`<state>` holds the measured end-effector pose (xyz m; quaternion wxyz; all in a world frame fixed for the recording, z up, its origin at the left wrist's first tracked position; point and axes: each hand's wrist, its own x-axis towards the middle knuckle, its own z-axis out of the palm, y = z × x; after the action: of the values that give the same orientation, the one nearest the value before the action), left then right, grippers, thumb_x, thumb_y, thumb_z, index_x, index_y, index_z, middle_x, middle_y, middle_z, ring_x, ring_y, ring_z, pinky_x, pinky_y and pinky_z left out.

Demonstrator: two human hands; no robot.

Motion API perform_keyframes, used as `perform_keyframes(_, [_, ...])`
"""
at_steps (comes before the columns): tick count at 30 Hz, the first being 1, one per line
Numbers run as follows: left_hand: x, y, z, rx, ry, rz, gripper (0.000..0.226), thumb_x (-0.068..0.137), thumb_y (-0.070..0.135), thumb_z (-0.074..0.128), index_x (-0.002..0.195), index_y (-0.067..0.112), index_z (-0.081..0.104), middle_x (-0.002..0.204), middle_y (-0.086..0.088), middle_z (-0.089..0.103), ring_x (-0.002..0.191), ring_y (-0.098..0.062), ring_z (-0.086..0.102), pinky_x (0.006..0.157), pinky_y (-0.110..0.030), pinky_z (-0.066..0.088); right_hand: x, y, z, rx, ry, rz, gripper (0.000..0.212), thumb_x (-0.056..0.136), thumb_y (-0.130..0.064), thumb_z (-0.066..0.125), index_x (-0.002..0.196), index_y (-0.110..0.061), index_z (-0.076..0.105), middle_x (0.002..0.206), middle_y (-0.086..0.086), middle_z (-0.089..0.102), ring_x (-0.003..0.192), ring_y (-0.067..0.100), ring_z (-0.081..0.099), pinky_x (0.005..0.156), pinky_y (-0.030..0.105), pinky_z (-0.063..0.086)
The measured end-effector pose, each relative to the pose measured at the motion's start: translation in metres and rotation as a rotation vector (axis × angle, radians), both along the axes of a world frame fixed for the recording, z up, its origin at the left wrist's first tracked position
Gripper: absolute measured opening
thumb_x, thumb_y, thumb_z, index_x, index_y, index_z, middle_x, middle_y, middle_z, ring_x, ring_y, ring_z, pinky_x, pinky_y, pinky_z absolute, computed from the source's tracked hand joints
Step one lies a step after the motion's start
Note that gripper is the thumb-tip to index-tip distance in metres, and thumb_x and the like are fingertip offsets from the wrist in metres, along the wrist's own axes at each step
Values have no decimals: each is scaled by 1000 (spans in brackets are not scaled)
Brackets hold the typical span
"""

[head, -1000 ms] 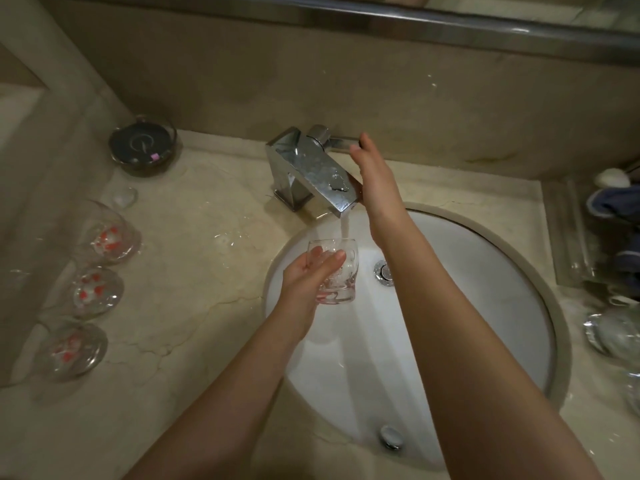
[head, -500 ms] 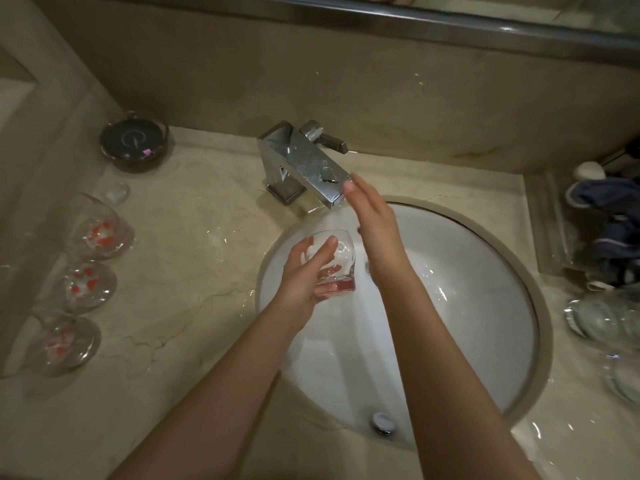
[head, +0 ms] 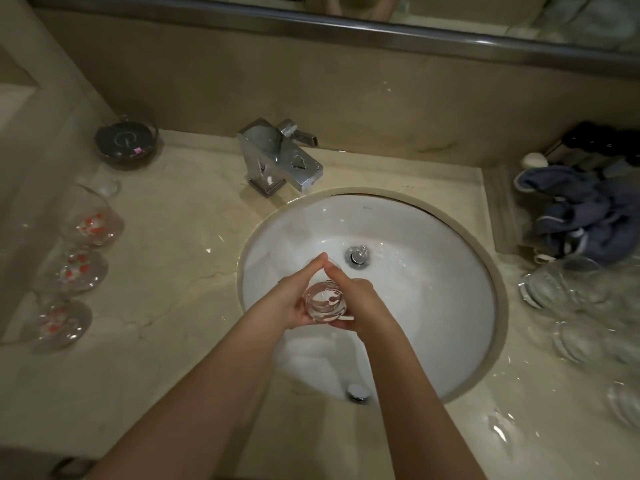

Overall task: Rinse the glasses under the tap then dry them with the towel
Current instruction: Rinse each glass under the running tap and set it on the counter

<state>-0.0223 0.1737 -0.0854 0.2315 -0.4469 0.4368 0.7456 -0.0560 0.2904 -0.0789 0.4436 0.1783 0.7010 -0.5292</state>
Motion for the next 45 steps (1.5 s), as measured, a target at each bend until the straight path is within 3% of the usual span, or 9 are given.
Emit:
perform_keyframes(6, [19, 1, 8, -172, 105, -142, 84, 47, 66, 84, 108, 12, 67, 105, -1, 69, 92, -20, 71, 82, -37, 57, 29, 23, 16, -170, 116, -62, 51, 90, -44, 64, 127, -11, 55, 107, 1, 67, 92, 14, 66, 72, 24, 52])
perform_keyframes(8, [25, 1, 19, -265, 183, -242, 78, 46, 63, 87, 105, 15, 69, 108, -1, 69, 100, -16, 66, 89, -33, 52, 40, 35, 24, -229, 138, -102, 47, 92, -37, 63, 130, -11, 54, 106, 0, 64, 91, 15, 65, 73, 24, 54])
perform_keyframes(12, [34, 7, 41, -257, 342, -375, 72, 52, 44, 91, 114, 16, 67, 104, -4, 68, 95, -11, 65, 77, -25, 46, 58, 59, 47, -302, 213, -225, 36, 95, -34, 59, 124, -14, 58, 111, 2, 64, 95, 20, 64, 85, 32, 55])
perform_keyframes(19, [39, 35, 55, -346, 591, -611, 85, 40, 44, 91, 119, 24, 66, 110, -2, 62, 108, -14, 62, 96, -30, 50, 85, 99, 73, -255, 410, -307, 36, 93, -20, 64, 127, -23, 54, 105, -4, 62, 96, 18, 63, 84, 30, 54])
perform_keyframes(23, [39, 63, 68, -420, 721, -804, 71, 65, 21, 89, 129, 26, 60, 117, 4, 61, 112, -7, 56, 89, -18, 45, 104, 135, 81, -181, 545, -317, 50, 86, -13, 71, 132, -25, 55, 124, 3, 59, 111, 15, 63, 91, 32, 55])
perform_keyframes(27, [33, 101, 76, -439, 810, -954, 74, 65, 12, 90, 129, 27, 56, 120, 2, 61, 114, -13, 56, 92, -25, 53, 119, 173, 85, -60, 641, -321, 61, 81, -13, 77, 136, -25, 53, 126, 1, 59, 98, 16, 68, 86, 24, 54])
perform_keyframes(33, [18, 171, 74, -402, 904, -1087, 82, 64, 2, 88, 134, 26, 54, 118, 1, 61, 110, -9, 57, 77, -4, 47, 121, 238, 80, 27, 669, -326, 69, 79, -11, 78, 139, -26, 46, 127, 1, 53, 103, 18, 65, 75, 16, 53])
perform_keyframes(38, [8, 232, 66, -447, 928, -1121, 83, 62, 2, 89, 134, 23, 55, 119, -1, 56, 111, -17, 57, 82, -8, 45, 110, 297, 79, 133, 740, -237, 62, 74, -7, 81, 128, -21, 53, 110, -13, 58, 96, 0, 59, 74, 5, 46])
perform_keyframes(45, [6, 294, 53, -481, 882, -988, 85, 60, -2, 89, 131, 29, 54, 112, 2, 49, 114, -18, 56, 95, -22, 48, 81, 357, 61, 318, 791, 0, 76, 72, -19, 85, 138, -13, 49, 123, 4, 54, 110, 15, 55, 82, 16, 49])
